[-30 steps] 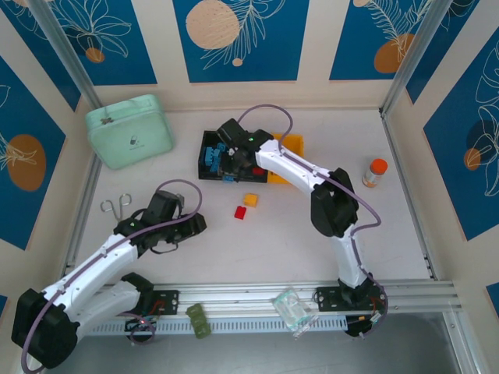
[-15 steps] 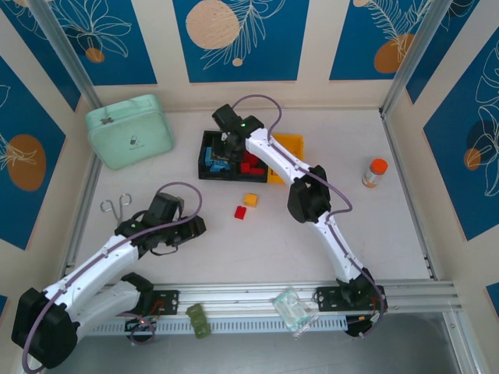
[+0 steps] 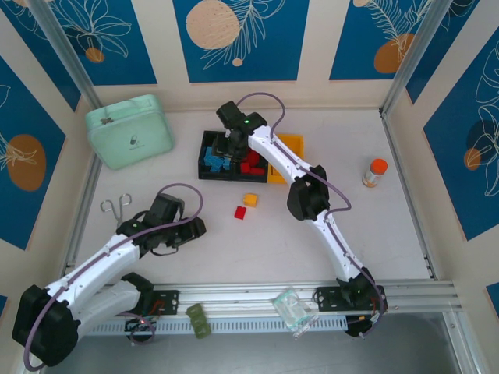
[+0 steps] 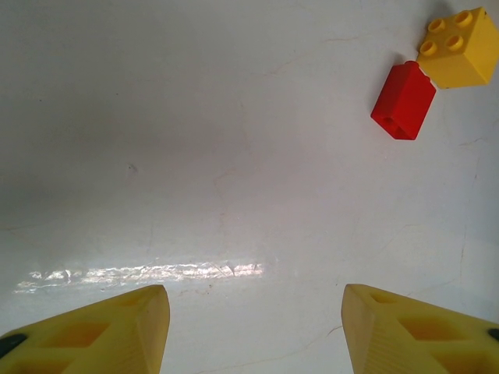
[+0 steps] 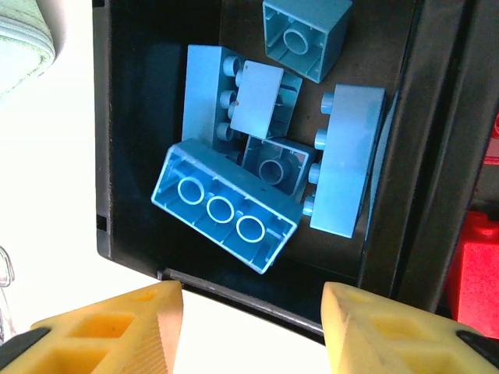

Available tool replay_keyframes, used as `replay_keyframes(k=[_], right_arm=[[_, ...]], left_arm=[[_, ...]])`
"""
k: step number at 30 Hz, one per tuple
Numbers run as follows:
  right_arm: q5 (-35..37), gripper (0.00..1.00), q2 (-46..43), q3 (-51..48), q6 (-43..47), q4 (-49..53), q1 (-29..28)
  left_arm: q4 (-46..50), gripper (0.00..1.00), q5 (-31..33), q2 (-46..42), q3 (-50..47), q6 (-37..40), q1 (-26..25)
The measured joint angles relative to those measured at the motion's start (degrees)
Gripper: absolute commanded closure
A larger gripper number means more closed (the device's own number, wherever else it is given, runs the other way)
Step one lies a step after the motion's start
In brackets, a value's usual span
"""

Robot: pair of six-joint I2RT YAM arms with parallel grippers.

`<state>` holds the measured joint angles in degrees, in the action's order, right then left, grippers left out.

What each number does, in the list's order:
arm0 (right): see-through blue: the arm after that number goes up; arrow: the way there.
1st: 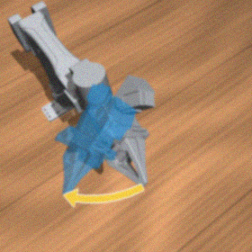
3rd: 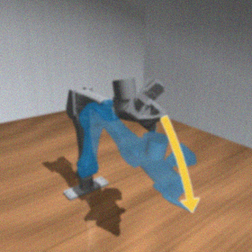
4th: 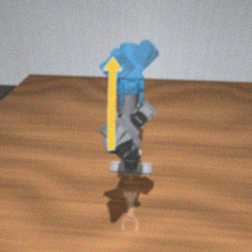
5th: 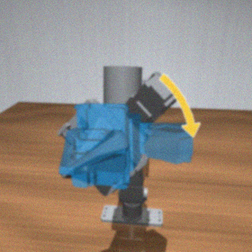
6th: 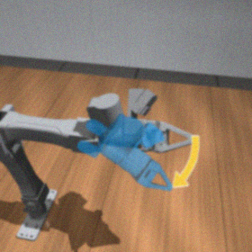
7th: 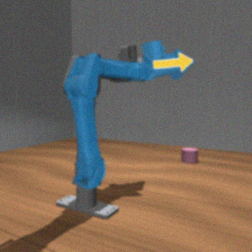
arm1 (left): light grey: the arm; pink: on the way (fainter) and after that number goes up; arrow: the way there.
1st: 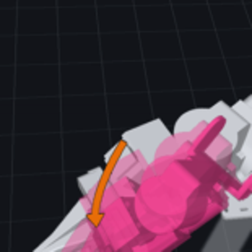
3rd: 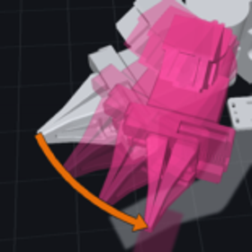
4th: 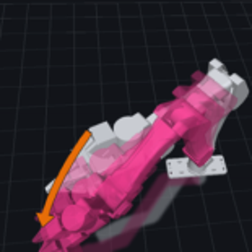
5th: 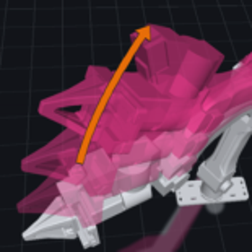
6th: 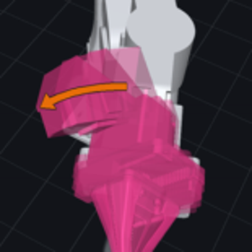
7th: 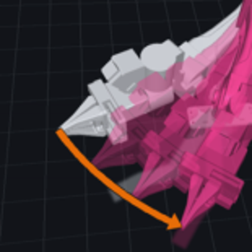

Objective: Sort the legos into containers by color
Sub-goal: Place the lego in the container, then pick up the lego from the center of the table.

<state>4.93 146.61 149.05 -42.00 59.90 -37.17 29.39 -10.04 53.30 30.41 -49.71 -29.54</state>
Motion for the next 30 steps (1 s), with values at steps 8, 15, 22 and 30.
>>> replay_keyframes(k=[8, 15, 22, 30], right_arm=[[1.9, 0.5, -7.4, -12.2, 0.7, -2.9, -0.7], [2.5, 0.47, -29.0, -38.4, 1.5, -11.8, -1.4], [-0.2, 0.46, -47.2, -63.0, 1.6, -21.1, -1.4], [-5.2, 0.39, -59.2, -84.7, 1.4, -26.4, -1.2]], left_arm=[[0.0, 0.4, -0.1, 0.0, 0.0, 0.3, 0.0], [-1.1, 0.38, -1.8, 0.8, 0.2, 0.7, -0.4], [-3.5, 0.38, -2.4, 4.9, 2.4, 2.2, -3.2], [-6.4, 0.34, -2.4, 13.1, 6.9, 4.9, -6.9]])
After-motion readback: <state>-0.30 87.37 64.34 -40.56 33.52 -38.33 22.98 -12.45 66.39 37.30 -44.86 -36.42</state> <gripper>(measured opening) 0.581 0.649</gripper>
